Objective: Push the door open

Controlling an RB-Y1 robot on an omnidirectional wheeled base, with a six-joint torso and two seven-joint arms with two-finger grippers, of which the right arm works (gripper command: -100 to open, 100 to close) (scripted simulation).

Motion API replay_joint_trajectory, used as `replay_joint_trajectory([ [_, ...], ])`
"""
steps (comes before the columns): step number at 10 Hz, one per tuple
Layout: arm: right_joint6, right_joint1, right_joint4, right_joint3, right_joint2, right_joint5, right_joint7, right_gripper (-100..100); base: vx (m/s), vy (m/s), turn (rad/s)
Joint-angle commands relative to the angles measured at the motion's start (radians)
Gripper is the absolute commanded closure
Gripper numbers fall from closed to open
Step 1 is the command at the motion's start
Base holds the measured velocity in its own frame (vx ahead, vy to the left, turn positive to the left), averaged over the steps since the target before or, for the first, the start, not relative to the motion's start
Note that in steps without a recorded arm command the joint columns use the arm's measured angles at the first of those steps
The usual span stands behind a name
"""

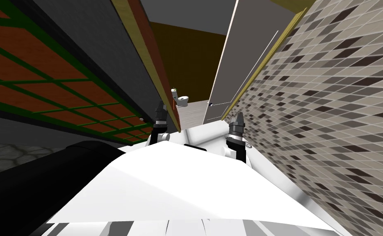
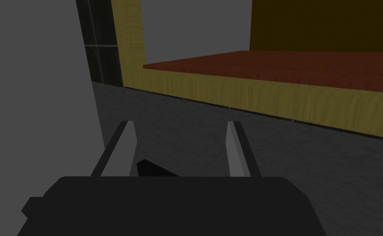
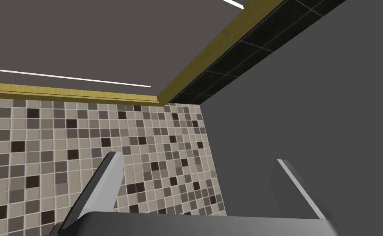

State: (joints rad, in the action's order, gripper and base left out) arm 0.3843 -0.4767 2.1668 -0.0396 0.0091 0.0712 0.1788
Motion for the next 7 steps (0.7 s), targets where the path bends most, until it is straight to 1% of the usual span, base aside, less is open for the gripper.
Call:
replay_joint_trajectory([
  [1, 0.014, 0.012, -0.035, -0.001, -0.01, 0.012, 0.025, -100, 0.13, -0.036, 0.011],
  [3, 0.025, 0.024, -0.067, -0.001, -0.019, 0.023, 0.047, -100, 0.092, -0.028, 0.004],
  [4, 0.038, 0.038, -0.104, -0.001, -0.028, 0.036, 0.072, -100, 0.102, -0.041, 0.014],
  [7, 0.057, 0.059, -0.161, -0.001, -0.042, 0.056, 0.111, -100, 0.104, -0.048, 0.01],
])
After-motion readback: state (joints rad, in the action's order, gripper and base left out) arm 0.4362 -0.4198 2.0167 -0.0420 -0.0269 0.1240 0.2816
